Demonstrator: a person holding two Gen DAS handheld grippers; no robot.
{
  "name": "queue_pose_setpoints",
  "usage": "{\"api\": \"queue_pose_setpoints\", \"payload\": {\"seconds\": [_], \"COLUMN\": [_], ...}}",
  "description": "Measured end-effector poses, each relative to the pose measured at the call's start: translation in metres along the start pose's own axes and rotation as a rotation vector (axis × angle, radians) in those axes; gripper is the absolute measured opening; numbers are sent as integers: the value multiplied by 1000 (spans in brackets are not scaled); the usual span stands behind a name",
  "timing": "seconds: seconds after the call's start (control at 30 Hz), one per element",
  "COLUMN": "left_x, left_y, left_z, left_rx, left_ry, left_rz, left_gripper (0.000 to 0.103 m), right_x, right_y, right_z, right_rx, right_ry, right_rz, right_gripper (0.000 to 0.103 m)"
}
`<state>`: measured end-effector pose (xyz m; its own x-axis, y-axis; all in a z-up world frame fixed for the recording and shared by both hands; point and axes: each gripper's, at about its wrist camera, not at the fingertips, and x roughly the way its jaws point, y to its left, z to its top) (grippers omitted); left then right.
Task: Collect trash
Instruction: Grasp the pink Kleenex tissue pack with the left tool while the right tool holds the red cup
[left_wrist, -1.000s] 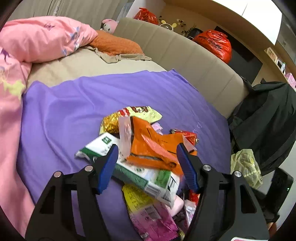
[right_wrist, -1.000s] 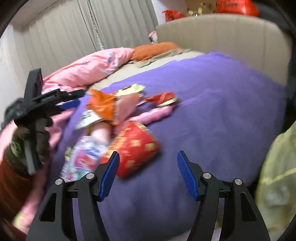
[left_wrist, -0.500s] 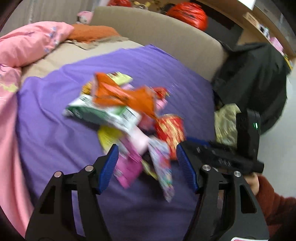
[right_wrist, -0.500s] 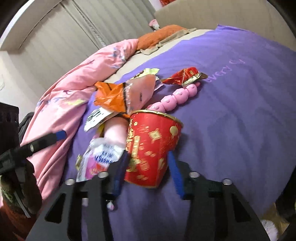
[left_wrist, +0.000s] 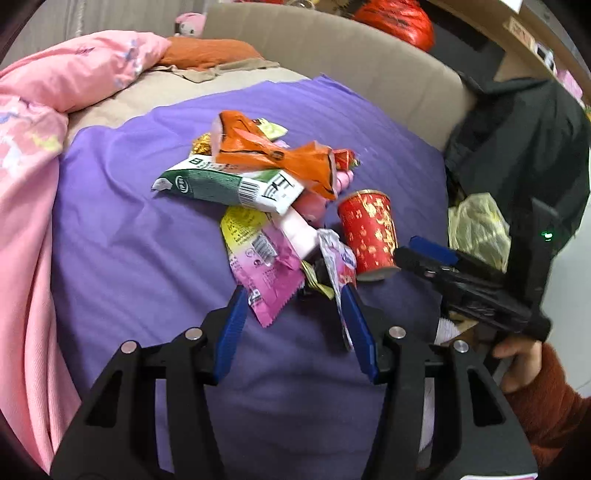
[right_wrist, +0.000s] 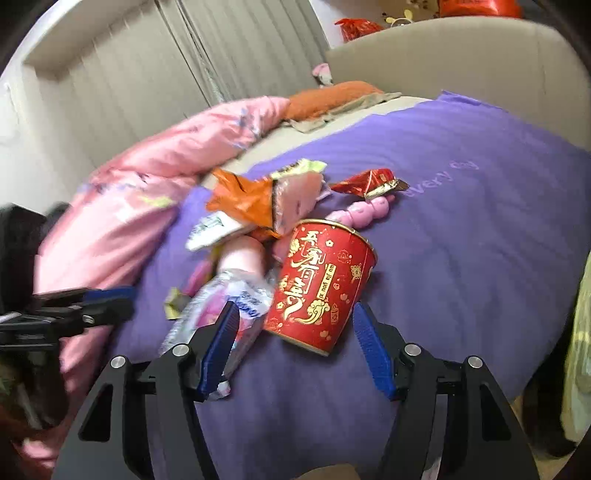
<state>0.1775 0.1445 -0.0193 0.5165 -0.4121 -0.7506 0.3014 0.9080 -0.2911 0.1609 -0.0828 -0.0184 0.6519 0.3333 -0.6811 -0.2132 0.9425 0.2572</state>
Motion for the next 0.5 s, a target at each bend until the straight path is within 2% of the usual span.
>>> {"api": "queue_pose_setpoints", "payload": {"seconds": [0.07,0.1,0.2,0.33,0.43,0.5], "left_x": [2,5,12,20,31,37], "left_y": [1,1,-3,-17,-31,-39], "left_z": [-3,-5,-10,-14,-18,-20], "left_rx": [-10,-16,-23,24,53,66], "left_ry": [-16,-16,5,10,28,34], "left_rz": [-6,-13,-59,-76,-71,-60], "left_gripper": [50,50,50,49,43,35], "right_x": [19,30,41,16,-9,-22], "right_y": [1,-1,-7,-5,-10,-20], "right_z": [4,5,-1,-7,-9,-9], "right_rx": [21,36,88,16,-8,9], "right_ry": [18,55,105,42,3,-12], "right_rz": [-32,-41,39,-17,-67,-69], "right_gripper": [60,61,57,56,56,56]}}
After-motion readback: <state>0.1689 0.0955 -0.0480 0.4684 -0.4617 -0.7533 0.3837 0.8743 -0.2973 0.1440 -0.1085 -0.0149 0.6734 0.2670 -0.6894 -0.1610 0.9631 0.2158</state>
